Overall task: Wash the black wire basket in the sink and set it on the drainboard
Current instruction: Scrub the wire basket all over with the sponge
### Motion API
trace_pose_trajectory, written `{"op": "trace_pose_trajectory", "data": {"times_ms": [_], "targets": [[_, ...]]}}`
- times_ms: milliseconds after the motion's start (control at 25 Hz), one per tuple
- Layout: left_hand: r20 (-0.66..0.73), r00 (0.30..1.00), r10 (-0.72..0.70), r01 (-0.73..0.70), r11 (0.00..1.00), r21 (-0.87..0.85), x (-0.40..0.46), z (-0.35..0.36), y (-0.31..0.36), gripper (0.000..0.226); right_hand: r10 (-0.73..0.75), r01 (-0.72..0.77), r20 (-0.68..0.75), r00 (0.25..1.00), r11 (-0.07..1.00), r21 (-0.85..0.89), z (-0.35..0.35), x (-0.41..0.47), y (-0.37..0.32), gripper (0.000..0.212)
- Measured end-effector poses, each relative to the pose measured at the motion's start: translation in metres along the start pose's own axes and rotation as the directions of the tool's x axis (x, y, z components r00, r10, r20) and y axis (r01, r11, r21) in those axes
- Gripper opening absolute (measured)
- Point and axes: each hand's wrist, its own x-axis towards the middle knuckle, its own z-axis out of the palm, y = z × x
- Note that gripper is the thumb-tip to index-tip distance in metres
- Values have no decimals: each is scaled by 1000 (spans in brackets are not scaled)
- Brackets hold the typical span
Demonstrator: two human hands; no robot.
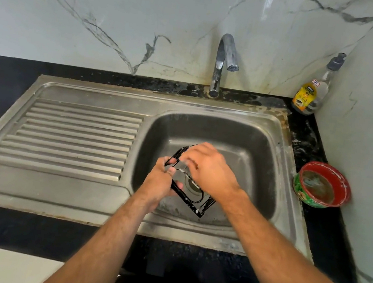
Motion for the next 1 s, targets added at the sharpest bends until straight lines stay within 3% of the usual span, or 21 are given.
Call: {"op": "trace_pose_trajectory", "data": {"times_ms": [120, 320, 520, 640, 800, 1000], "targets": [[70, 996, 49, -52, 998, 46, -3, 3, 2, 33, -141, 147, 118, 983, 988, -43, 7, -2, -25, 16], [120, 992, 41, -45, 999, 29, -9, 14, 10, 55, 185, -191, -119, 976, 981, -36, -7, 2, -4, 11], [180, 978, 109, -106, 994, -27, -13, 26, 15, 63, 154, -153, 0, 988, 983, 103, -8, -16, -25, 25], [151, 984, 92, -79, 993, -89, -14, 27, 11, 72, 133, -139, 71, 989, 986, 92, -12, -16, -14, 33], [112, 989, 96, -78, 985, -157, -10, 34, 9, 56, 291, -294, 51, 955, 955, 50, -34, 0, 15, 43], [95, 984, 148, -143, 988, -54, -1, 28, 11, 56, 479, -432, -48, 877, 826, 362, -35, -7, 20, 32]]}}
